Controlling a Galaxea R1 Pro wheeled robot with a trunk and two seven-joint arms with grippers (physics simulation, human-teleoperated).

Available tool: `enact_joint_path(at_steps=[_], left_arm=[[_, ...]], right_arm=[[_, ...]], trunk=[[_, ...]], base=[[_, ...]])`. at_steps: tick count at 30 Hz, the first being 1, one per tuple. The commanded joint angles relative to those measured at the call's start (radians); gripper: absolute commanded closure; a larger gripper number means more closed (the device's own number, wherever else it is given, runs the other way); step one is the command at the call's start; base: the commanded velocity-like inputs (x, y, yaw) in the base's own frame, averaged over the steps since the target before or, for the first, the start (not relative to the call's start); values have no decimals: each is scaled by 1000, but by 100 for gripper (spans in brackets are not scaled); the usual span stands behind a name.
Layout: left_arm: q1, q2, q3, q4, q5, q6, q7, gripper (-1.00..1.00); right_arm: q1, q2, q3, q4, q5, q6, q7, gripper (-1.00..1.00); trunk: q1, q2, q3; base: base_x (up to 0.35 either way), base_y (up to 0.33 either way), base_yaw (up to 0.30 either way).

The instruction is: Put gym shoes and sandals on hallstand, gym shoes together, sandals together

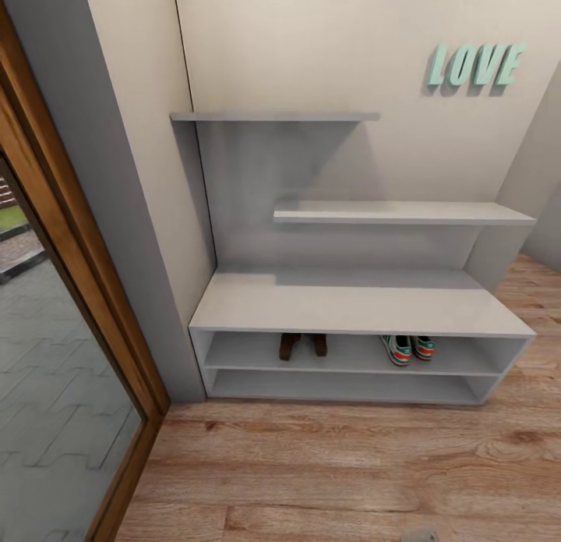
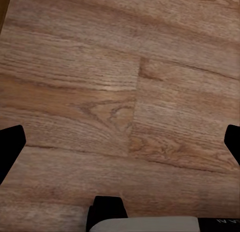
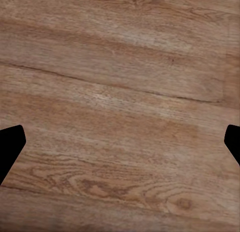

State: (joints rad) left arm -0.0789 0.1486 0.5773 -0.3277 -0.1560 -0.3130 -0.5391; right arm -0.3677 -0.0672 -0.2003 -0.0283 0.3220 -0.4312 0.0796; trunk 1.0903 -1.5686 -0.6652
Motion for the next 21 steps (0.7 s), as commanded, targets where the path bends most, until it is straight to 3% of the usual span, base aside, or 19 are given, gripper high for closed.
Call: enact_joint_path(at_steps=[1, 10, 21], left_arm=[[-1, -1, 9, 3, -10, -5, -4, -100], [-1, 0, 12, 116, -10, -6, -1, -100], [-1, -3, 13, 193, -8, -5, -1, -100]], right_arm=[[-1, 0, -9, 1, 3, -3, 6, -100], [-1, 0, -9, 1, 3, -3, 6, -100], [0, 0, -8, 0, 3, -3, 6, -100]], trunk=[[0, 0, -1], [0, 0, -1], [0, 0, -1]], base=[[0, 0, 0], [0, 0, 0], [0, 0, 0]])
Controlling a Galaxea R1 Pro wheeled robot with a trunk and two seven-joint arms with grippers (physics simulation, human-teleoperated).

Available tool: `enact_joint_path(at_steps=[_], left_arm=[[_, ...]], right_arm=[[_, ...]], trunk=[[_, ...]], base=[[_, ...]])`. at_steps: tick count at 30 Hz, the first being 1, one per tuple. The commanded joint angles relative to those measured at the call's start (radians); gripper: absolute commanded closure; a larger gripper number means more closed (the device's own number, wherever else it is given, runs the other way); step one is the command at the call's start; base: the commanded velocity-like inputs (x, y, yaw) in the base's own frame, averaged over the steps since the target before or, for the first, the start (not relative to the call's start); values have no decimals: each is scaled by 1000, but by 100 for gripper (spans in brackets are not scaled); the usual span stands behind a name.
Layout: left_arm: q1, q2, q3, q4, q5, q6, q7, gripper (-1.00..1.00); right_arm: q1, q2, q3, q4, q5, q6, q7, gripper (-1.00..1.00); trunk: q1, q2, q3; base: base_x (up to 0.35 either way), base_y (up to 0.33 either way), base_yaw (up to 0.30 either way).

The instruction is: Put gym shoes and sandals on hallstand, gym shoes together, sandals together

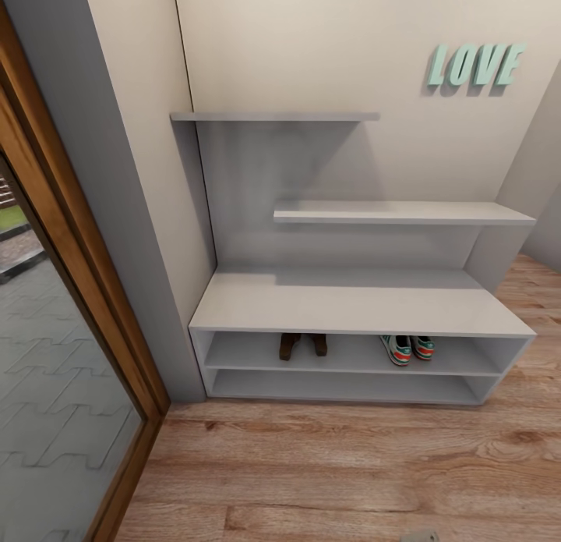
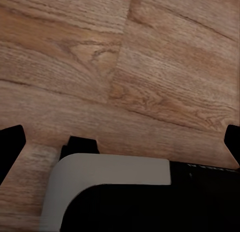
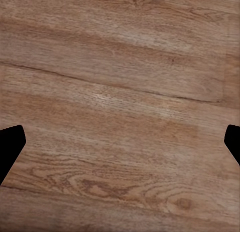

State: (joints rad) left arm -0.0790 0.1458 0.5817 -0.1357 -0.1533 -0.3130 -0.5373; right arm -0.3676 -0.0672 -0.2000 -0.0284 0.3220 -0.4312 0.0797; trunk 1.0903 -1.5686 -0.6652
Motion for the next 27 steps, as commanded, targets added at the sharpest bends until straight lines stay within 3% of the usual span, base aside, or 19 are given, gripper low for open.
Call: enact_joint_path(at_steps=[1, 27], left_arm=[[-1, 0, 9, 8, -11, -5, -3, -100], [-1, -17, 10, 77, -10, -3, -3, -100]], right_arm=[[-1, 0, -9, 1, 3, -3, 6, -100], [-1, 0, -9, 1, 3, -3, 6, -100]], trunk=[[0, 0, -1], [0, 0, -1]], base=[[0, 0, 0], [0, 0, 0]])
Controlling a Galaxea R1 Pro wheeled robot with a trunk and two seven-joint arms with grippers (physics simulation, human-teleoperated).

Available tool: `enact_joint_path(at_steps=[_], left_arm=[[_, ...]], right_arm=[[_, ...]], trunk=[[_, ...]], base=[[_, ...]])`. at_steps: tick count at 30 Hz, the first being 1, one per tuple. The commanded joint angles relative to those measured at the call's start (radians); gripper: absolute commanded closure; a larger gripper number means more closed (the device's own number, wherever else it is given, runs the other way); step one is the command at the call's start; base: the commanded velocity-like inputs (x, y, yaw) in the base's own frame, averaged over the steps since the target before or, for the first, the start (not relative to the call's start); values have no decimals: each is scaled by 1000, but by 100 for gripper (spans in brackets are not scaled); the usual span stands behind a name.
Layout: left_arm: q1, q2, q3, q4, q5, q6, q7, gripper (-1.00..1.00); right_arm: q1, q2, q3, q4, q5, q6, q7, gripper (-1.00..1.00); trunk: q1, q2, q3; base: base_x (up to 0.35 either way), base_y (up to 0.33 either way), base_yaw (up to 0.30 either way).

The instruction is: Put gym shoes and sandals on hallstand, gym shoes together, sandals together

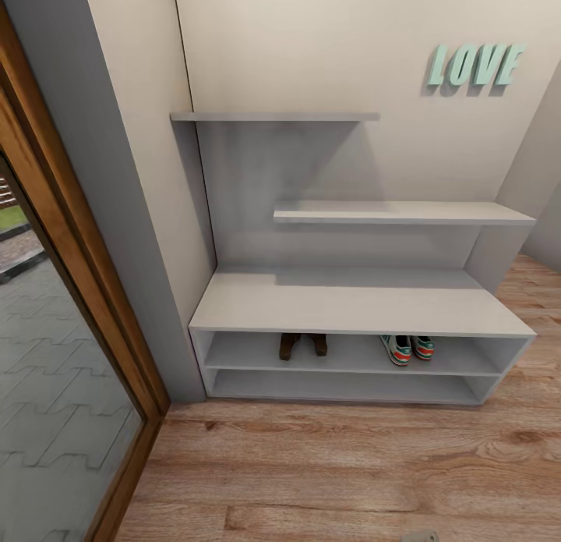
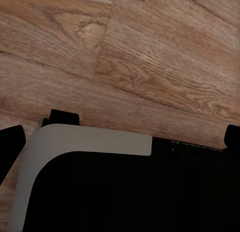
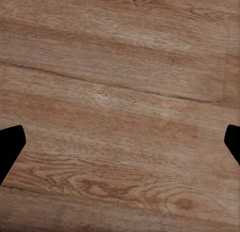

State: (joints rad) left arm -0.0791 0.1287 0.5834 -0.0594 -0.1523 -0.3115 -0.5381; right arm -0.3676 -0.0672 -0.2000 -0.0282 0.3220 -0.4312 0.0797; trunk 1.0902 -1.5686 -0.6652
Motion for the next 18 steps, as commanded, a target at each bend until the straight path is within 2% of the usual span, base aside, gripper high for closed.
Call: enact_joint_path(at_steps=[1, 5, 11, 18], left_arm=[[-1, 0, 9, 1, -10, -5, -2, -100], [-1, -1, 8, 1, -10, -5, -2, -100], [-1, -1, 8, 1, -10, -6, -2, -100], [-1, -1, 7, 1, -10, -6, -2, -100]], right_arm=[[-1, 0, -9, 1, 3, -3, 6, -100], [-1, 3, -9, 1, 3, -3, 9, -100], [-1, 30, -9, 1, 3, -3, 7, -100], [-1, 37, -10, 1, 3, -3, 6, -100]], trunk=[[0, 0, -1], [0, 0, -1], [0, 0, -1], [0, 0, -1]], base=[[0, 0, 0], [0, 0, 0], [0, 0, 0], [0, 0, 0]])
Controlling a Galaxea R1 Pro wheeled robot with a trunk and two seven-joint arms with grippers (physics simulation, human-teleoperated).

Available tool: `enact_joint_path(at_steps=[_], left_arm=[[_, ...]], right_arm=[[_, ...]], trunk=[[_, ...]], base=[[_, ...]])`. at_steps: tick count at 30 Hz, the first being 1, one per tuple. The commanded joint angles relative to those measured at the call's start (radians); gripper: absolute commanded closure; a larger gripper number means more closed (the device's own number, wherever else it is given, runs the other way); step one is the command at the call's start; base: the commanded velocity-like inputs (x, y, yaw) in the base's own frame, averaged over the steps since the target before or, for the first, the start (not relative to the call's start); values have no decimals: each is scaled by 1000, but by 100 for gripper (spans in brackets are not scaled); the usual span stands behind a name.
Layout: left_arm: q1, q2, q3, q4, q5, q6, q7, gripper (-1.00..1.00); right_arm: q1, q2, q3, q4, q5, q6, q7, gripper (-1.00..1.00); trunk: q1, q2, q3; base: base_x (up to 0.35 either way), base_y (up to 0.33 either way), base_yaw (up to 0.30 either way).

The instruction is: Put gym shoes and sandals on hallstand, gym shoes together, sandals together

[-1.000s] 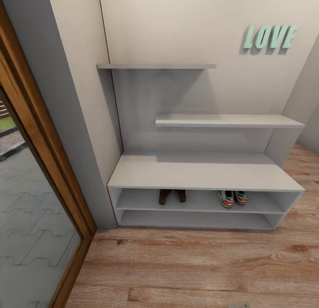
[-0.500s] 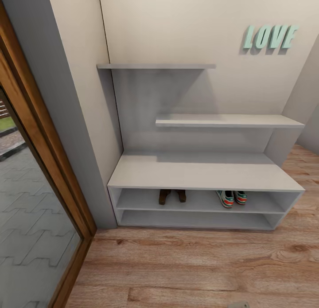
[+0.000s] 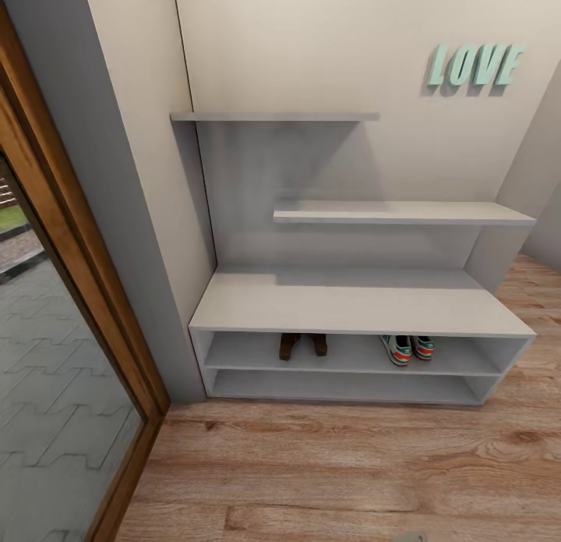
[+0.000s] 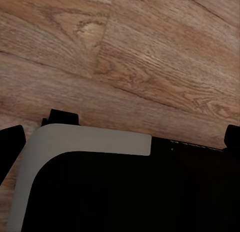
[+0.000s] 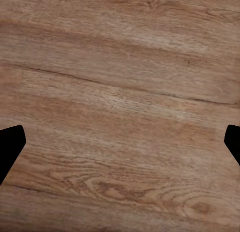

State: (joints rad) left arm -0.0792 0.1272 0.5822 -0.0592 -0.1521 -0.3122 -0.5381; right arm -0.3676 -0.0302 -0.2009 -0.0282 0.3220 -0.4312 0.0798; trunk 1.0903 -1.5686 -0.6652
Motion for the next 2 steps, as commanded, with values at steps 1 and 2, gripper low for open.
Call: enact_joint_path(at_steps=[1, 2], left_arm=[[-1, 0, 9, 1, -11, -5, -2, -100], [-1, 1, 9, 1, -11, -5, -2, -100]], right_arm=[[-1, 0, -9, 1, 3, -3, 6, -100], [-1, 0, -9, 1, 3, -3, 6, -100]], trunk=[[0, 0, -1], [0, 0, -1]], base=[[0, 0, 0], [0, 0, 0]])
